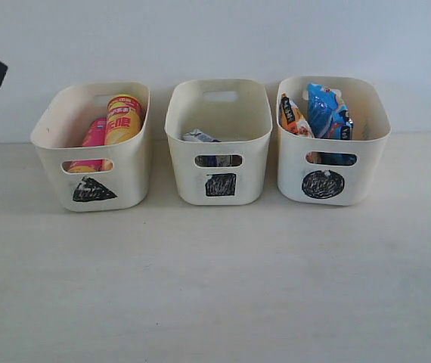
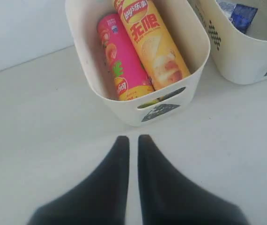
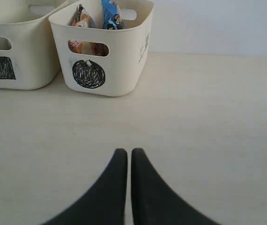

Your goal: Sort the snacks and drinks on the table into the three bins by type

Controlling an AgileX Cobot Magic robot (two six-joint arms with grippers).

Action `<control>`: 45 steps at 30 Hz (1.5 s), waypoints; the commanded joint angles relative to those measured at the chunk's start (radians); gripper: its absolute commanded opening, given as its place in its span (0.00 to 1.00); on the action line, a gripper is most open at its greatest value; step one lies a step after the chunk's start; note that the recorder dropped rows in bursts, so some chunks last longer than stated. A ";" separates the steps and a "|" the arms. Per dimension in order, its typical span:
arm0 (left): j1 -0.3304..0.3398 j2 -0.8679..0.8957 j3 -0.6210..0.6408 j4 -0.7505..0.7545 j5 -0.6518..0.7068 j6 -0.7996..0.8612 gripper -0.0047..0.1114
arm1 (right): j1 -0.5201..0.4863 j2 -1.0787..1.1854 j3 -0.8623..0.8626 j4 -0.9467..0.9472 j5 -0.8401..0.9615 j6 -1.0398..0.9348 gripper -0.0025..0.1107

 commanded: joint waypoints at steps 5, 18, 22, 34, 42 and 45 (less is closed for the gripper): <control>0.001 -0.304 0.289 -0.070 -0.117 -0.049 0.07 | -0.004 -0.005 0.003 0.001 -0.009 -0.003 0.02; 0.001 -0.736 0.523 -0.113 -0.015 -0.037 0.07 | -0.004 -0.005 0.003 0.001 -0.008 -0.003 0.02; 0.001 -0.832 0.576 -0.169 -0.049 -0.064 0.07 | -0.004 -0.005 0.003 0.001 -0.008 -0.003 0.02; 0.001 -0.963 0.857 -0.230 -0.417 -0.020 0.07 | -0.004 -0.005 0.003 0.001 -0.008 -0.003 0.02; 0.001 -0.971 1.029 -0.224 -0.635 -0.002 0.07 | -0.004 -0.005 0.003 0.001 -0.008 -0.003 0.02; 0.001 -1.033 1.075 -0.185 -0.646 -0.002 0.07 | -0.004 -0.005 0.003 0.001 -0.008 -0.003 0.02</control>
